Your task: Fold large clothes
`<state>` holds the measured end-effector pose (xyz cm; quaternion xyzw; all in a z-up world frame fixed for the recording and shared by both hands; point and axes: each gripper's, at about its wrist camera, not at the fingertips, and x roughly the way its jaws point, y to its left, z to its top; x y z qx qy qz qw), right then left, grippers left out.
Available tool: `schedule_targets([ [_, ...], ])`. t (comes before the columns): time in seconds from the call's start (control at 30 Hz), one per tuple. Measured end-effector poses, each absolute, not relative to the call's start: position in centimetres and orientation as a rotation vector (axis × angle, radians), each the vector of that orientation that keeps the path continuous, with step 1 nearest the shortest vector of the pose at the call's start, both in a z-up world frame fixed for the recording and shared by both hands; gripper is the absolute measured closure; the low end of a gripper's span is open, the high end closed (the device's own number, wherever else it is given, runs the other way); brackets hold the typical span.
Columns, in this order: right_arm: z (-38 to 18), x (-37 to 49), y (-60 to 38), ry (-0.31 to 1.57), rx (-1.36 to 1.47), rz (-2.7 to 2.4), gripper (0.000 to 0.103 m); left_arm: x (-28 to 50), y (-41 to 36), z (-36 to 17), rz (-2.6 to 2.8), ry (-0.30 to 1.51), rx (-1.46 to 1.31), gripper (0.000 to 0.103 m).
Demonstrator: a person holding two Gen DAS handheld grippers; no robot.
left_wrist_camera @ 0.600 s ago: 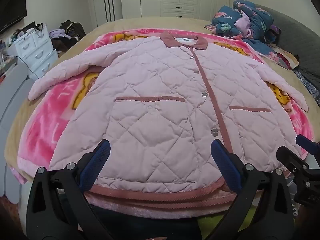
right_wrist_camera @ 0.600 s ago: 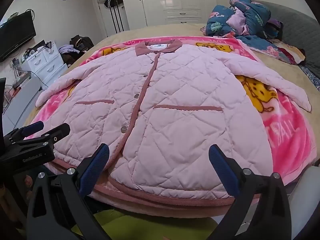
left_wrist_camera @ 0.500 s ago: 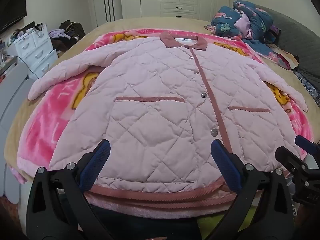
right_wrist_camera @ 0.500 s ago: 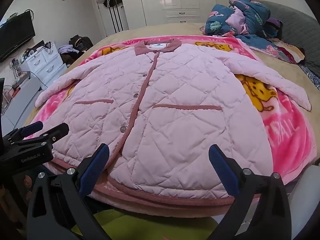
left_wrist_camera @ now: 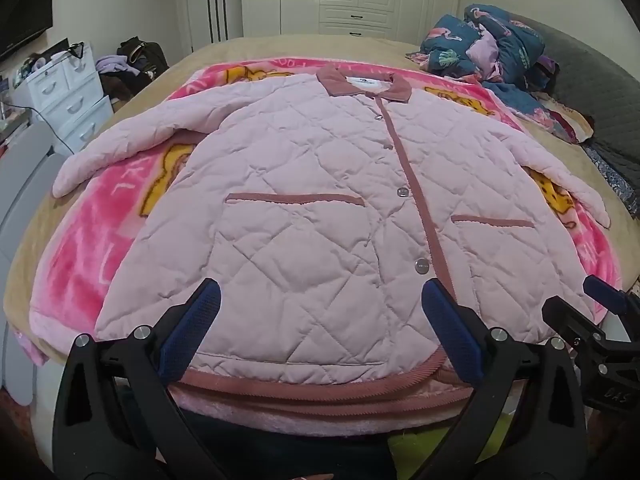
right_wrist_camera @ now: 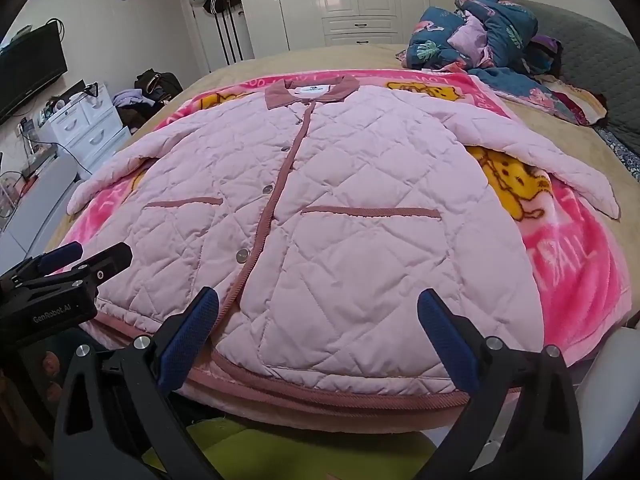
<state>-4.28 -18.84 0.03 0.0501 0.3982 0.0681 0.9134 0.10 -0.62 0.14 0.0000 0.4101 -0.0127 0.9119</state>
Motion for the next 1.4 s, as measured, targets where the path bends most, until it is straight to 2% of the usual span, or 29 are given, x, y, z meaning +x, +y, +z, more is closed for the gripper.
schedule_targets([
  [1.4,-0.15,-4.21,-18.86,0.819,0.104,0.136,0.004,-0.44,-0.78,0.49,-0.056,0.845,-0.029,0.009],
])
